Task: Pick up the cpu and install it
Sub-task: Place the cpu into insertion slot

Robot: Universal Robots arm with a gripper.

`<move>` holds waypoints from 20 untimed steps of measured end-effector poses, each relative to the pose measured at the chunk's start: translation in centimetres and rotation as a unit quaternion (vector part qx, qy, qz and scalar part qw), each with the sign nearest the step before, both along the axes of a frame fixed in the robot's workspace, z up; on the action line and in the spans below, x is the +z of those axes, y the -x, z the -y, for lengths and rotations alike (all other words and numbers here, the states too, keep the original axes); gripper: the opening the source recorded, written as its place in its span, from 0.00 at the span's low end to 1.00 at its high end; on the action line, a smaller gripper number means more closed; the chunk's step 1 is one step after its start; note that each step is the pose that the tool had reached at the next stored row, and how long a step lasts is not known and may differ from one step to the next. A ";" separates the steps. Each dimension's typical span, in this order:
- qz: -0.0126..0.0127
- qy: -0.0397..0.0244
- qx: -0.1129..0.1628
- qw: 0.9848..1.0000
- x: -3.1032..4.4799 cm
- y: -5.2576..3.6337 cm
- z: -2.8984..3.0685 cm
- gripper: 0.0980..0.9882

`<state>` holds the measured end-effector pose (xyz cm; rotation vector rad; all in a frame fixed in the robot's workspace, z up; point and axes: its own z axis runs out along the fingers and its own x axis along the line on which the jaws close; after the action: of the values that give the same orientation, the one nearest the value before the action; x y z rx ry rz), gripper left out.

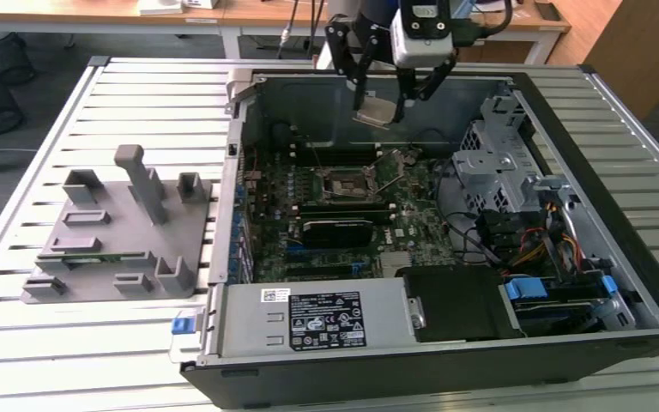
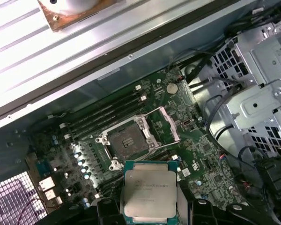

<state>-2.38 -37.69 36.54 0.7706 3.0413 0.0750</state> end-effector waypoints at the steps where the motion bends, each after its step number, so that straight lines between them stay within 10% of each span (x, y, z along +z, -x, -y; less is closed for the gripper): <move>1: 0.000 0.000 -0.008 1.000 -0.02 0.00 0.00 0.49; 11: 0.000 0.000 -0.100 0.995 -0.26 0.00 0.00 0.49; 20: 0.000 0.000 -0.180 0.984 -0.58 0.00 0.00 0.49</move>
<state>-2.38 -37.69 35.95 1.3032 2.8446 0.0727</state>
